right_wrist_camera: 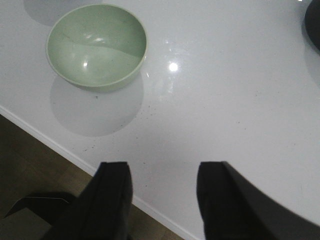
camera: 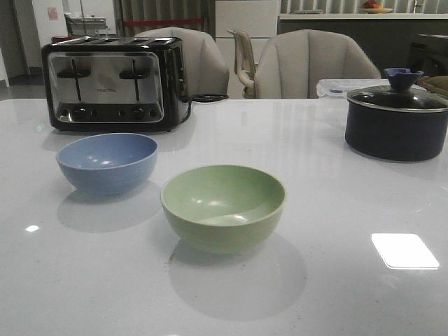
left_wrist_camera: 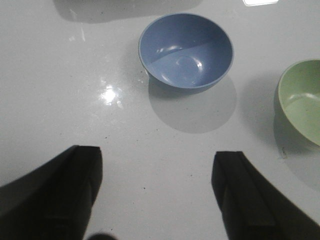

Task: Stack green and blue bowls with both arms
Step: 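Set the green bowl down and withdraw the right gripper, then lower the left gripper onto the rim of the light blue bowl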

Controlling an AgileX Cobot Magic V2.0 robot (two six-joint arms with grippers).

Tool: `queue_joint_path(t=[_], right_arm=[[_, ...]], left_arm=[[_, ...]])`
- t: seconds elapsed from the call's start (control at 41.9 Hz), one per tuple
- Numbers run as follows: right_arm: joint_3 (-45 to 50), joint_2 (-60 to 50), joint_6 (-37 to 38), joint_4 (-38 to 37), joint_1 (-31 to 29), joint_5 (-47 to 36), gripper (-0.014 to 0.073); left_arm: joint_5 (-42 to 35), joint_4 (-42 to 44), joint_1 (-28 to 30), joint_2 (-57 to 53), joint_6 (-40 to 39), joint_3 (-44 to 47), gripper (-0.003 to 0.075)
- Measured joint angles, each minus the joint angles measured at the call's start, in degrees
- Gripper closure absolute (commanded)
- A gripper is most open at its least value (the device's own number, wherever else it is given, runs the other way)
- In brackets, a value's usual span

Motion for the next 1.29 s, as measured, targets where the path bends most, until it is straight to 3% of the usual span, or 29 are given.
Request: queue_joint_path(t=[0.191,0.597,0.884,1.003,1.29], right_arm=[[0.0,-0.22,0.0,0.0,0.0,0.27,0.0162],[0.0,-0.22,0.0,0.0,0.0,0.27,0.0162],[0.0,-0.22,-0.04,0.0,0.0,0.27,0.0162],[0.0,-0.22,-0.04,0.0,0.0,0.27,0.0162],[0.0,-0.22,-0.04,0.0,0.0,0.27,0.0162]], left_arm=[[0.12,1.04,0.0,13.89,0.13,-7.65,0.008],[-0.72,1.68,0.0,44.49,0.13,-27.06,0.0081],[-2.33,2.43,0.0,58.65,0.13,-36.88,0.0086],[-2.46,2.43,0.0,61.72,0.13,-38.95,0.0166],[-2.03,2.33,0.0,62.28,0.13,-39.57,0.05]])
